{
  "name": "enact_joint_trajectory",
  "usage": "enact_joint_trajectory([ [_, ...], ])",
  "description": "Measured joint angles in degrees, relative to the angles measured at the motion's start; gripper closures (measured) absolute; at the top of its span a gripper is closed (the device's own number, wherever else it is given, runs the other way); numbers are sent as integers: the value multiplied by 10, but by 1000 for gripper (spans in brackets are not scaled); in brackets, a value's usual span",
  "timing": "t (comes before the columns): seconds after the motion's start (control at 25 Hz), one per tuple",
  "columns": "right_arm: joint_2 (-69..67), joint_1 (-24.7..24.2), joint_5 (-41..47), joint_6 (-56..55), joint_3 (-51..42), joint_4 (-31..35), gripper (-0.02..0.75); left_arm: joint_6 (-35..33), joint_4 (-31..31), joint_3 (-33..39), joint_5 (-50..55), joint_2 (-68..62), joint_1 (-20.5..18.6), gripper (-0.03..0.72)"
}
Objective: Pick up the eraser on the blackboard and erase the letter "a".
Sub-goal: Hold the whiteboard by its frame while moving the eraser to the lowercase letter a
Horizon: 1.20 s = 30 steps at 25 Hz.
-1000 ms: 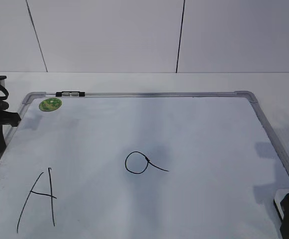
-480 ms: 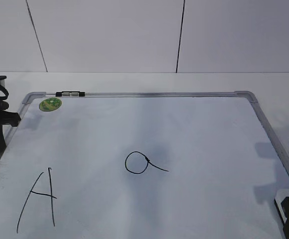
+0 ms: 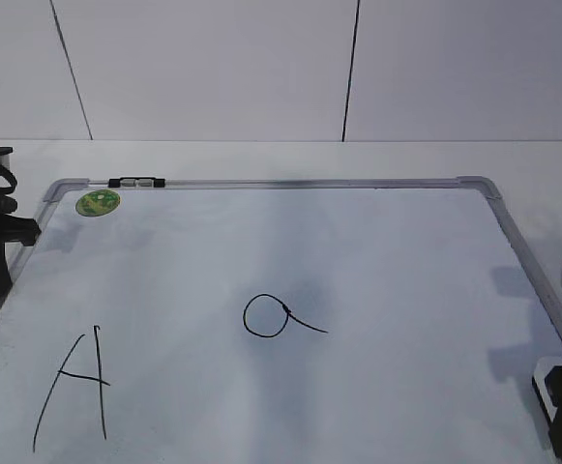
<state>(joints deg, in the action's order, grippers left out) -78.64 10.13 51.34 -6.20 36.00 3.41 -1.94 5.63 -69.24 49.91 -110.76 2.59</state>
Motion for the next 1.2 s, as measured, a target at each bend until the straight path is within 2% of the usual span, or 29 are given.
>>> enact_joint_trajectory([
  [0.28,0,0,22,0,19,-1,197,0,1,0,0,0,0,671],
  [0.44,0,0,82,-7,82,-1,197,0,1,0,0,0,0,671],
  [0.68,-28,3,123,-10,179,-1,197,0,1,0,0,0,0,671],
  [1.2,-216,134,138,-13,374,-2,197,0,2,0,1,0,0,671],
])
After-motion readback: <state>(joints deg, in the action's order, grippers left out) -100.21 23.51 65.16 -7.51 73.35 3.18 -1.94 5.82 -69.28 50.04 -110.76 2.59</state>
